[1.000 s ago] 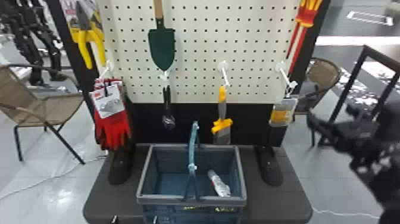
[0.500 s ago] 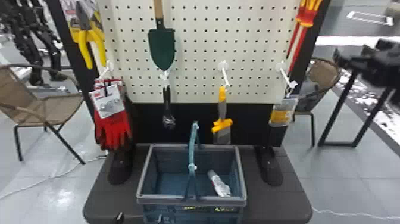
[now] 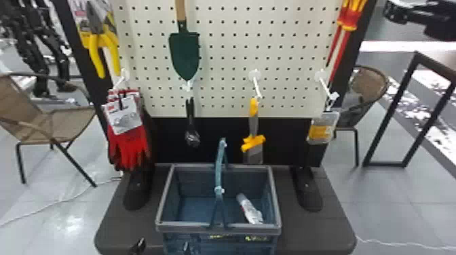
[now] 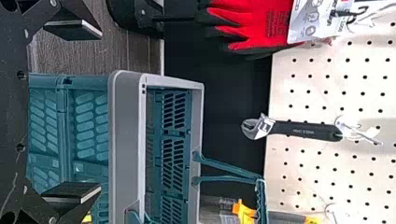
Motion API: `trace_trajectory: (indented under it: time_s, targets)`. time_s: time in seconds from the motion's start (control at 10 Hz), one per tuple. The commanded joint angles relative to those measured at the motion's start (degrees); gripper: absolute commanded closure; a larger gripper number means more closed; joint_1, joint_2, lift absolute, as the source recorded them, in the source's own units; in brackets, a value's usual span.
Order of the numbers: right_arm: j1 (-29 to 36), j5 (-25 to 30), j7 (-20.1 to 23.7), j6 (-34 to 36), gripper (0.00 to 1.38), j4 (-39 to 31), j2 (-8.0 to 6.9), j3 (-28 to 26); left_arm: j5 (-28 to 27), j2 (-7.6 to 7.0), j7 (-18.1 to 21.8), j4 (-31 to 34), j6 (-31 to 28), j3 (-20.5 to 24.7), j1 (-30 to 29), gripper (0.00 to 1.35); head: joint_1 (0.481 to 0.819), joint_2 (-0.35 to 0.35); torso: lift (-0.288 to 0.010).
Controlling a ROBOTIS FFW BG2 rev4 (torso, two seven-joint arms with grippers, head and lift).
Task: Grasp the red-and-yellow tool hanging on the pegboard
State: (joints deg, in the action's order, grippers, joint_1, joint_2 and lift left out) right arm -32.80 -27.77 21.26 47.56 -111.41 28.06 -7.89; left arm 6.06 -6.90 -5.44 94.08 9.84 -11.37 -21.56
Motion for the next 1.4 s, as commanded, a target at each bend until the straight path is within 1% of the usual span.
trace_trajectory:
  time_s: [0.0, 0.2, 0.3, 0.6, 0.7, 0.9, 1.0, 1.1, 1.2, 1.3]
  targets:
    - [-2.3, -3.2, 0.1, 1.0, 0.18, 2.5, -0.46, 1.9, -0.1, 0.05, 0.0, 0.0, -0.3, -0.1, 0.3, 0.16, 0.549, 0.000, -0.100]
    - [-2.9, -6.1, 0.4, 0.9, 0.18, 5.3, -1.43, 4.8, 0.0, -0.39, 0.0, 0.0, -1.1, -0.7, 1.2, 0.16, 0.549, 0.000, -0.100]
    - [-3.5, -6.1, 1.5, 0.3, 0.18, 7.1, -2.04, 6.1, -0.1, -0.30, 0.0, -0.2, -1.3, -0.8, 1.4, 0.16, 0.549, 0.000, -0.100]
    - [-3.9, -5.9, 1.9, -0.8, 0.18, 8.1, -2.48, 6.2, -0.1, -0.22, 0.0, -0.6, -1.6, -1.3, 2.1, 0.16, 0.549, 0.000, -0.100]
    - [-4.2, -6.1, 2.1, -1.2, 0.22, 8.8, -2.74, 6.5, -0.1, -0.22, 0.1, -0.8, -1.5, -1.3, 2.3, 0.16, 0.549, 0.000, -0.100]
    - [-4.7, -7.9, 2.1, -2.6, 0.70, 10.6, -3.36, 7.8, -0.1, -0.30, 0.2, -1.0, -1.5, -1.3, 2.6, 0.16, 0.549, 0.000, -0.100]
    - [-4.9, -8.0, 2.1, -3.0, 0.84, 10.7, -3.45, 7.9, -0.1, -0.30, 0.3, -1.2, -1.4, -1.3, 2.9, 0.16, 0.549, 0.000, -0.100]
    - [-4.9, -7.7, 2.1, -3.5, 1.15, 10.8, -3.54, 7.9, -0.1, -0.22, 0.4, -1.2, -1.4, -1.3, 2.9, 0.16, 0.549, 0.000, -0.100]
    - [-4.9, -7.6, 2.1, -3.5, 1.27, 10.8, -3.54, 7.8, -0.1, -0.30, 0.4, -1.2, -1.3, -1.3, 2.8, 0.16, 0.549, 0.000, -0.100]
    - [-4.9, -7.6, 2.1, -3.5, 1.27, 10.8, -3.54, 7.8, -0.1, -0.30, 0.4, -1.2, -1.4, -1.3, 2.8, 0.16, 0.549, 0.000, -0.100]
